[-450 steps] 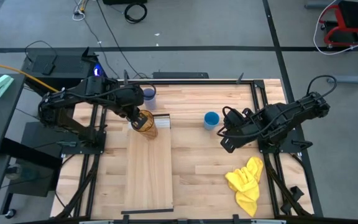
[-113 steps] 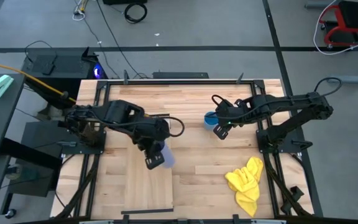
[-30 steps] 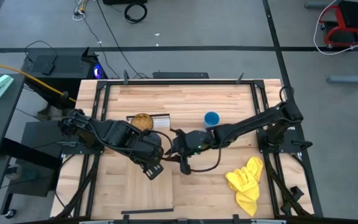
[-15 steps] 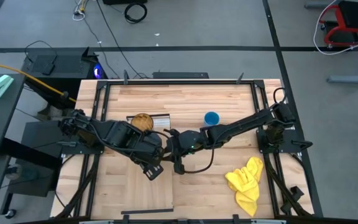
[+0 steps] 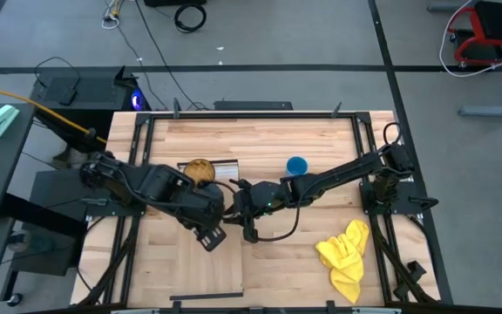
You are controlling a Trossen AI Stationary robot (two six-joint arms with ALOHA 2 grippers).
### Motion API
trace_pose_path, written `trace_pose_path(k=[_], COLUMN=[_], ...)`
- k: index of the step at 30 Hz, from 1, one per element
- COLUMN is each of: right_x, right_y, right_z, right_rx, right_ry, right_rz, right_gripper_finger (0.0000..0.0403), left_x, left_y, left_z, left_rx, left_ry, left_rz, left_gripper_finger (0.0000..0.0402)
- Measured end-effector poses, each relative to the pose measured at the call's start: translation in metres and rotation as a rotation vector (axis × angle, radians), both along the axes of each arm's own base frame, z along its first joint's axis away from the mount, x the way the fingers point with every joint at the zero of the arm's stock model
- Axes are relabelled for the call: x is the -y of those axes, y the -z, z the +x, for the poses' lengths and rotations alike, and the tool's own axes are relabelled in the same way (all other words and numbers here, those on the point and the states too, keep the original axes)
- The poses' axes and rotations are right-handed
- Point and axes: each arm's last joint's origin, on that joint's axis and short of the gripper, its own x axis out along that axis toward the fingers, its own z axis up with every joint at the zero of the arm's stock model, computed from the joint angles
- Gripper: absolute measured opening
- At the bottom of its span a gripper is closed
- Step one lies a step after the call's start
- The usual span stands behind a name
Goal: Stack small to large cups/mugs on shelf
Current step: Put the light purple cup on the shelf, then adjust the brown cup
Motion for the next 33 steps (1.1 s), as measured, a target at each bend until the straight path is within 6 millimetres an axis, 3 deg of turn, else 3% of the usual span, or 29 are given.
trace_pose_path(k=[7,11,24,33], right_x=[0.0,0.001,0.011,0.015], right_y=[-0.001,-0.007,-0.053,-0.059], right_z=[-0.001,-0.007,-0.047,-0.059], right_rx=[-0.006,-0.03,-0.058,-0.092], right_ry=[0.004,0.008,0.033,0.072], right_rz=[0.007,0.016,0.002,-0.023], right_gripper_finger=[0.0121,0.0121,0.0121,0.0121], left_x=[-0.009,-0.018,-0.046,-0.053], left_y=[-0.025,-0.036,-0.071,-0.073], left_z=[-0.019,-0.04,-0.096,-0.105], left_rx=[0.133,0.148,0.355,0.38], left_ry=[-0.017,-0.02,-0.099,-0.069], left_rz=[-0.026,0.012,0.201,0.266], left_gripper_finger=[0.0094,0.0086,0.0049,0.0007])
